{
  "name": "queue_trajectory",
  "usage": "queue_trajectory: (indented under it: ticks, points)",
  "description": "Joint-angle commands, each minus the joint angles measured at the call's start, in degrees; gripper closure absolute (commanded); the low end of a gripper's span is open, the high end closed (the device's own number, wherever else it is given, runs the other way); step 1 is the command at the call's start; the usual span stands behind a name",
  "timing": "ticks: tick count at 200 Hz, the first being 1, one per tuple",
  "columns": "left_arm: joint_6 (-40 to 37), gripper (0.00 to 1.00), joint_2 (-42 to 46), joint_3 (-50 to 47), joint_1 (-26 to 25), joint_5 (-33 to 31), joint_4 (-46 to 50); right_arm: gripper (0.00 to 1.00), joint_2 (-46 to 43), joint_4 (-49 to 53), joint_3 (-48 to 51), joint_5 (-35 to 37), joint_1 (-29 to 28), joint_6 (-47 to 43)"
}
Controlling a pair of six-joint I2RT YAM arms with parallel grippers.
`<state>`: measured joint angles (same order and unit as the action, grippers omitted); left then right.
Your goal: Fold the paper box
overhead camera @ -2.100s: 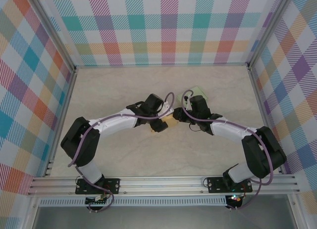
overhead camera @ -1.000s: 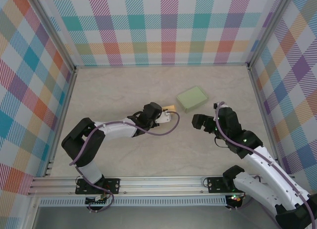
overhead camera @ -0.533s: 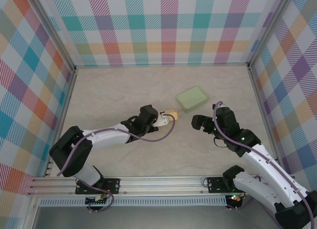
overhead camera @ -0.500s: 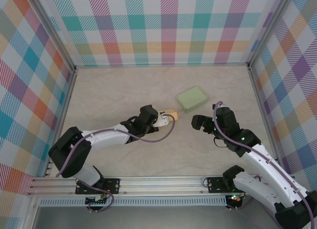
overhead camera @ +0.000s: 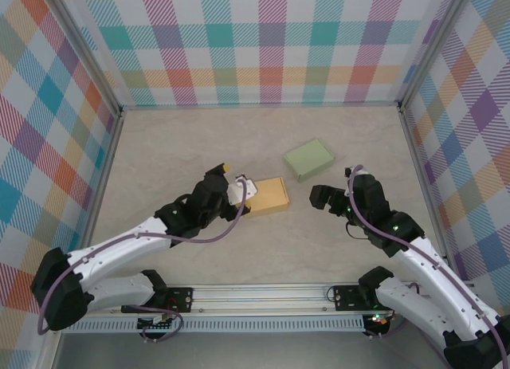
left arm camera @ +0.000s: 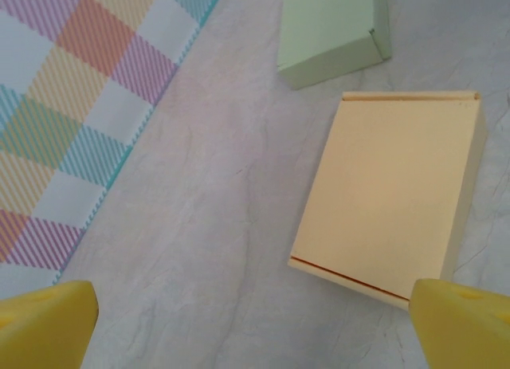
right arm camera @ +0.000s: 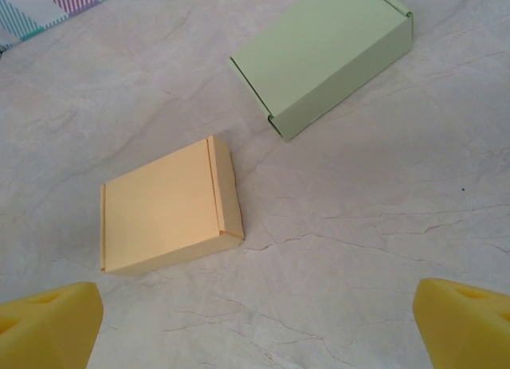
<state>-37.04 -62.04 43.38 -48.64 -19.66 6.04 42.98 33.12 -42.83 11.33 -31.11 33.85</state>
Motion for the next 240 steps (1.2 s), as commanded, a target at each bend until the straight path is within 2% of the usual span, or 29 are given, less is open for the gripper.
queue_trajectory:
  ticks: [1, 38, 56, 96, 120, 139, 169, 183, 201, 240]
  points:
    - [8.31, 0.0, 5.1, -0.79, 0.31, -6.57, 0.84, 0.0, -0.07, -0.26, 0.92, 0.99, -0.1, -0.62]
    - [18.71, 0.0, 11.25, -3.02, 7.46, -14.22, 2.31, 0.0, 0.17, -7.07, 3.97, 8.2, -0.13, -5.94]
    - [23.61, 0.0, 12.73, -4.96, 11.41, -17.96, 1.53, 0.0, 0.85, -14.58, 6.53, 9.59, -0.09, -12.96]
    - [32.88, 0.0, 12.95, -10.19, 20.83, -20.79, -3.55, 0.0, 4.67, -27.69, 10.76, 16.06, 0.68, -23.21]
    - [33.24, 0.0, 10.27, -13.43, 25.96, -17.59, -8.86, 0.0, 8.97, -35.7, 13.23, 16.96, 2.17, -30.47]
    - [32.89, 0.0, 7.0, -16.97, 28.96, -15.98, -18.04, 0.0, 12.12, -41.93, 14.78, 18.23, 3.52, -35.49]
    - [32.97, 0.0, 0.6, -22.19, 34.49, -4.23, -33.55, 0.0, 15.12, -52.72, 18.57, 15.83, 7.75, -38.45]
    - [32.08, 0.0, -2.2, -21.84, 35.58, -1.29, -36.23, 0.0, 16.63, -54.53, 19.08, 14.42, 9.88, -38.56]
    - [30.36, 0.0, -4.96, -22.42, 36.12, -0.51, -40.1, 0.0, 18.55, -57.03, 19.85, 12.62, 12.33, -39.03]
    - [32.54, 0.0, -8.13, -25.42, 38.94, 3.61, -47.71, 0.0, 21.03, -61.71, 21.81, 9.32, 15.28, -40.44]
